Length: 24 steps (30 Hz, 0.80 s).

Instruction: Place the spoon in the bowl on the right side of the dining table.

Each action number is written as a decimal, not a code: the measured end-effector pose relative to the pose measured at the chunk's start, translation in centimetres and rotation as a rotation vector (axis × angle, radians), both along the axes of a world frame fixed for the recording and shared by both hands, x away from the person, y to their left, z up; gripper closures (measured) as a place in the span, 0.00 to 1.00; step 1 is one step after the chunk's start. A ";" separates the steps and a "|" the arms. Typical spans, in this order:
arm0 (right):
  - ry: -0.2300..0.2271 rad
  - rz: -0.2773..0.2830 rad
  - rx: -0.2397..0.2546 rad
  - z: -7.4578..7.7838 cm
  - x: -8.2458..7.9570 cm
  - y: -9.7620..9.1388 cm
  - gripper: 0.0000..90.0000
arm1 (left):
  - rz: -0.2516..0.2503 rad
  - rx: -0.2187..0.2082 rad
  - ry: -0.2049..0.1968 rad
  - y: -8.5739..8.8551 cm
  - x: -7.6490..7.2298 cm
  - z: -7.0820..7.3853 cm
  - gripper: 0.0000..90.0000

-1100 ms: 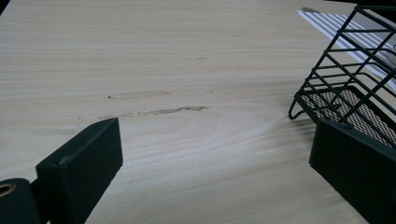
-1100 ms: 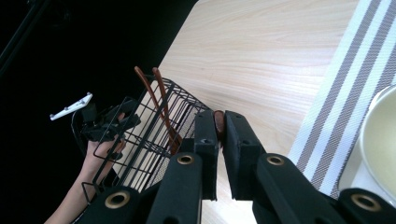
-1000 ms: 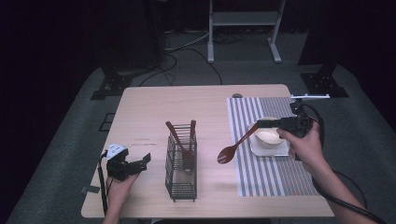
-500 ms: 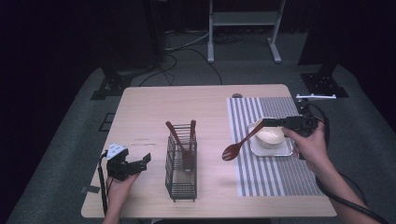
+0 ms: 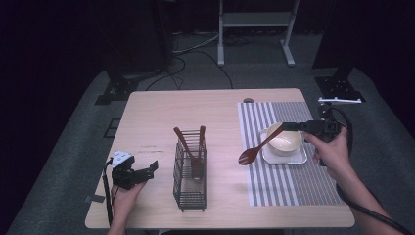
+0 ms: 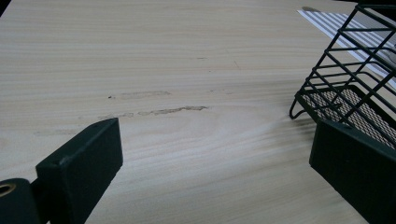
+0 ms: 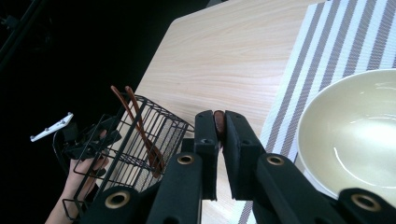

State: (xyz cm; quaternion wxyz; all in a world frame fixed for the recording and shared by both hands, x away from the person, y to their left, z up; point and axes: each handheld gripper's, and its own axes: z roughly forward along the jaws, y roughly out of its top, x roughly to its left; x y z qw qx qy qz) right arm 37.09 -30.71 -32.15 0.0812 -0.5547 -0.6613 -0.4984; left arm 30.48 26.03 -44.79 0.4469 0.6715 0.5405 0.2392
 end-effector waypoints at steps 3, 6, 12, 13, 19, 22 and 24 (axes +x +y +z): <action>-0.003 -0.008 -0.001 0.0 0.0 -0.3 0.93 | -0.001 0.002 0.001 0.0 0.0 0.0 0.02; -0.004 -0.017 -0.001 0.1 0.0 -0.7 0.93 | -0.003 0.003 0.001 0.0 0.0 0.0 0.02; -0.005 -0.034 -0.002 0.2 0.1 -1.2 0.93 | 0.000 0.001 0.002 0.0 0.0 0.0 0.02; -0.006 -0.037 -0.003 0.2 0.1 -1.3 0.93 | 0.000 0.000 0.002 0.0 0.0 0.0 0.02; -0.001 -0.054 0.000 0.1 0.1 -2.0 0.93 | -0.001 0.002 0.003 0.0 0.0 0.0 0.02; -0.002 -0.062 0.002 0.2 0.1 -2.3 0.93 | -0.005 0.003 0.003 0.0 0.0 0.0 0.02; -0.002 -0.068 0.002 0.2 0.1 -2.6 0.93 | -0.007 0.005 0.005 0.0 0.0 0.0 0.02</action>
